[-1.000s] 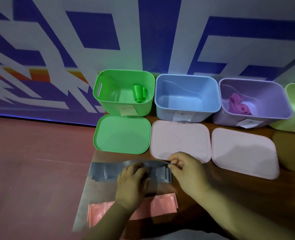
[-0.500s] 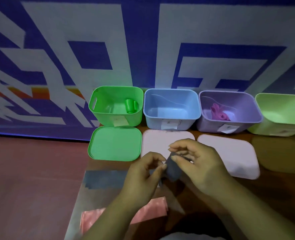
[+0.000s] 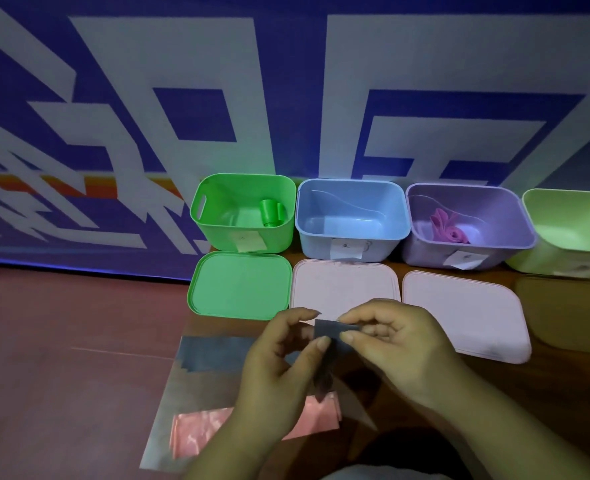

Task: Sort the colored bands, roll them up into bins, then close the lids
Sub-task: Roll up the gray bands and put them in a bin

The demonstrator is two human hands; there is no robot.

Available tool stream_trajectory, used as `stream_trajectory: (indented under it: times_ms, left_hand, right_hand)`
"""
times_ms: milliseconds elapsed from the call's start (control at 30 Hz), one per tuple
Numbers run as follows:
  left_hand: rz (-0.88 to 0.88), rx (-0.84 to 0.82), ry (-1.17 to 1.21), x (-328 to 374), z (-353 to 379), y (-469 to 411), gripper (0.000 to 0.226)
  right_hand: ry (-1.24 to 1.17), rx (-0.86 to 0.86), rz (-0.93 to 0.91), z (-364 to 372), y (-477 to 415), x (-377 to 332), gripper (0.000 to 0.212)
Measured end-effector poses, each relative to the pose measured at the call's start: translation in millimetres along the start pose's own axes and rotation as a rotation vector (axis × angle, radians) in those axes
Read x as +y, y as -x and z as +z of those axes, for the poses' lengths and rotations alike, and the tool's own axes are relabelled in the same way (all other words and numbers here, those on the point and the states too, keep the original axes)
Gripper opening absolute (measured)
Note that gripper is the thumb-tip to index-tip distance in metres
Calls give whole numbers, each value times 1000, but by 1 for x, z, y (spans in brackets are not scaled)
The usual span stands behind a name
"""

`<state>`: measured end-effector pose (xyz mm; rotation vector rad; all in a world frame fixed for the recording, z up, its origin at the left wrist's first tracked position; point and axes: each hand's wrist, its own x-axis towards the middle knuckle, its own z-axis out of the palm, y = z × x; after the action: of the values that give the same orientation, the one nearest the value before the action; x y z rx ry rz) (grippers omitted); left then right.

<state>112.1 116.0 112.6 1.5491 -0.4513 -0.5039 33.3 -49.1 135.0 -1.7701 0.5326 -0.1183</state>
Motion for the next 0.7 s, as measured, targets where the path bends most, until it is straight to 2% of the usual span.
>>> stream_trajectory:
  times_ms: [233,433,700]
  left_hand:
    - [-95,108,-86,-29,-38,-4,24]
    - [-265,137,-237,-67,-75,-1,15]
    - [-324,129,-384,-95,-87,-5,18]
  right_hand:
    - [33,-58,71,22,-26,25,18]
    - [369,-119,252,41,-66,104,18]
    - [703,-168,237,78,-98,162,34]
